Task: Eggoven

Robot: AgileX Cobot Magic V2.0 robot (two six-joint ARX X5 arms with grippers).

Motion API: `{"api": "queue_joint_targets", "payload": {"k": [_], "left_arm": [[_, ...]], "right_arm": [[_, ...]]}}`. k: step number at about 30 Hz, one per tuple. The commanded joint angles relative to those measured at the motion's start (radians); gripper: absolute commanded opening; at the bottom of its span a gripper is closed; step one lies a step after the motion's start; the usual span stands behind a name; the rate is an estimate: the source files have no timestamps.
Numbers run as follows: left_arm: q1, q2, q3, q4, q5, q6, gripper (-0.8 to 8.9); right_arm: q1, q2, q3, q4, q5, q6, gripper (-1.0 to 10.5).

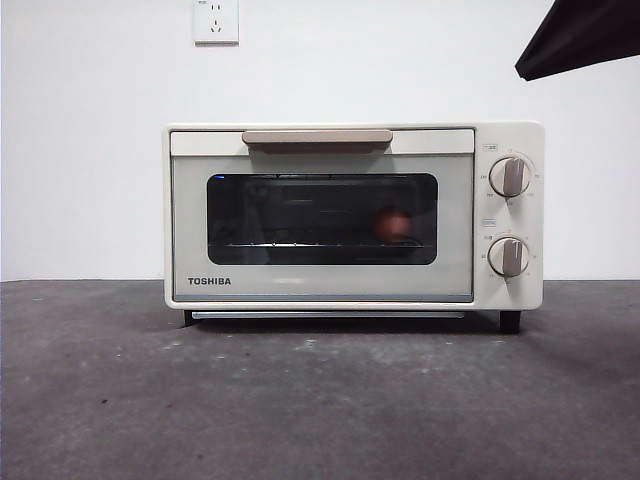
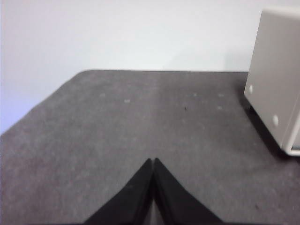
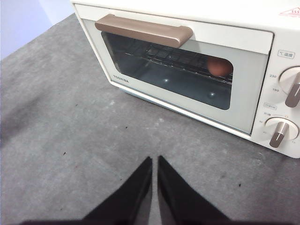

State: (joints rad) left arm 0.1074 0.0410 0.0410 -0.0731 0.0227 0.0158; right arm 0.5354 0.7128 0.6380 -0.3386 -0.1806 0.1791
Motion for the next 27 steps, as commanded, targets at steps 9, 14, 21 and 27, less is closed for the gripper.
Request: {"api": "queue_joint_targets", "payload": {"k": [9,14,21,27], "left_arm": [[0.004,-0.038,-0.034,-0.110,0.033,-0.044,0.08],[0.004,-0.038,-0.034,-0.107,0.054,-0.105,0.08],[0.004,-0.038,-0.034,-0.107,0.054,-0.105,0.08],[0.004,-0.038,-0.034,-0.107,0.054,-0.105,0.08]], "right_arm": [[0.005,0.002,0.004,0.010,0.001,-0.011,0.0],[0.005,0.002,0.004,0.011,0.001,-0.011,0.0],[0.005,0.002,0.004,0.011,0.001,-0.011,0.0],[0.005,0.002,0.004,0.011,0.001,-0.011,0.0]]}}
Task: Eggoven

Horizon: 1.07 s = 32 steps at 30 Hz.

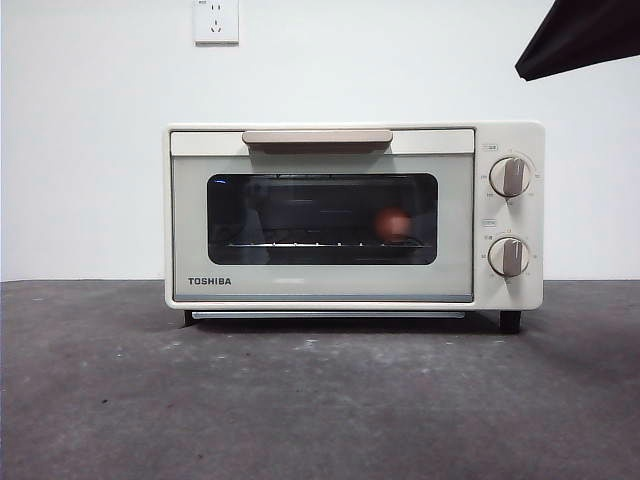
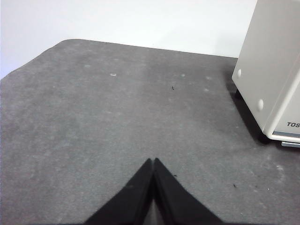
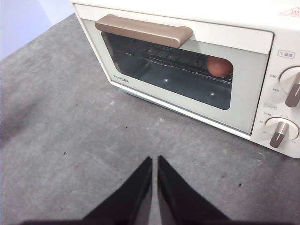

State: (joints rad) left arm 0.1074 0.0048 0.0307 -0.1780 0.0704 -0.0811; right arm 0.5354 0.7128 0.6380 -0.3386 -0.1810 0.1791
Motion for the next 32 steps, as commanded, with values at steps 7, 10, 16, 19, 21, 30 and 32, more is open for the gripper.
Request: {"api": "queue_joint_targets", "payload": {"k": [7,10,16,19,21,30,32], "left_arm": [[0.004,-0.002,-0.023,-0.002,0.006,-0.008,0.08],[0.004,-0.002,-0.023,-0.002,0.006,-0.008,0.08],[0.004,-0.002,-0.023,-0.002,0.006,-0.008,0.08],[0.004,-0.002,-0.023,-0.002,0.006,-0.008,0.08],[0.004,-0.002,-0.023,-0.002,0.006,-0.008,0.08],[0.004,-0.002,-0.023,-0.002,0.006,-0.008,0.08],[0.004,-0.002,-0.023,-0.002,0.006,-0.008,0.08]], "right_arm": [[0.005,0.002,0.004,0.010,0.002,-0.011,0.0],[-0.021,-0.039,0.004,0.011,0.033,-0.044,0.0],[-0.231,-0.160,-0.018,0.018,-0.007,-0.143,0.0],[-0.367,-0.239,-0.052,0.018,-0.028,-0.158,0.0],[-0.449,-0.301,-0.093,0.040,-0.028,-0.183,0.0],[-0.559,-0.560,-0.392,0.301,-0.011,-0.201,0.0],[-0.559,-0.611,-0.452,0.303,0.024,-0.200,0.0]]}}
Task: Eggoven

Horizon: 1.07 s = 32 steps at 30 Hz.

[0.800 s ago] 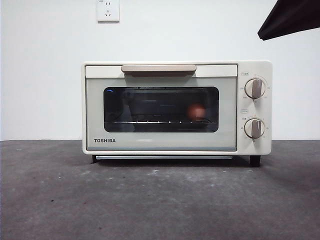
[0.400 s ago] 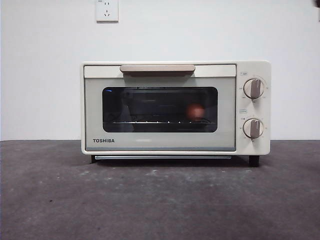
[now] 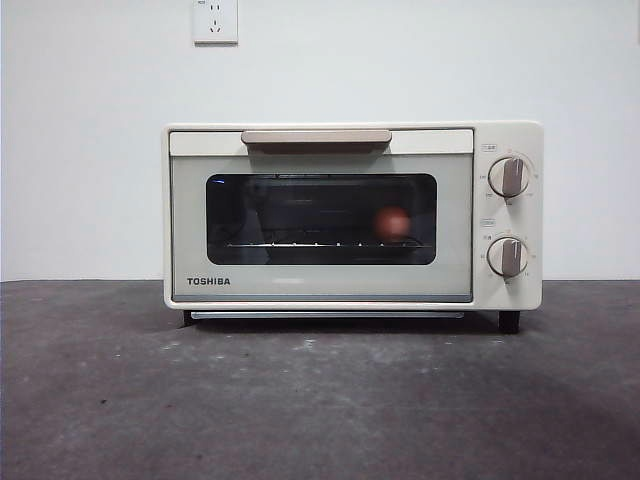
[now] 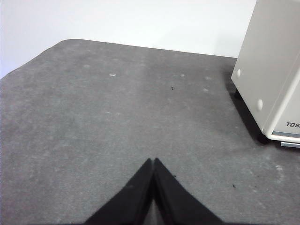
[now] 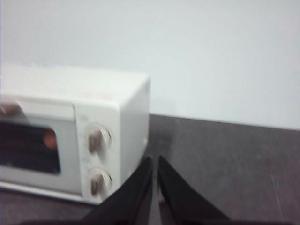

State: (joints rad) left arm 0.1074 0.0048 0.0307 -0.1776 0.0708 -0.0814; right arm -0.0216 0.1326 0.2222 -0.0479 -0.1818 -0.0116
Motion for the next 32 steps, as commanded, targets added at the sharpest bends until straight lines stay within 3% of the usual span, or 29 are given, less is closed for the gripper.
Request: {"api": "queue_joint_targets", "payload": {"k": [1,10,16,32], "left_arm": [[0.004,-0.002,-0.023,-0.002,0.006,-0.008,0.08],[0.004,-0.002,-0.023,-0.002,0.006,-0.008,0.08],[0.004,-0.002,-0.023,-0.002,0.006,-0.008,0.08],[0.004,-0.002,-0.023,-0.002,0.006,-0.008,0.08]], "right_arm": [[-0.001,-0.048,-0.059,0.011,0.034,-0.005,0.0],[0.013,-0.129,-0.202,0.004,0.051,0.013,0.0],[0.016,-0.129,-0.209,-0.134,0.051,0.020,0.0],[0.016,-0.129,-0.208,-0.108,0.052,0.037,0.0]]}}
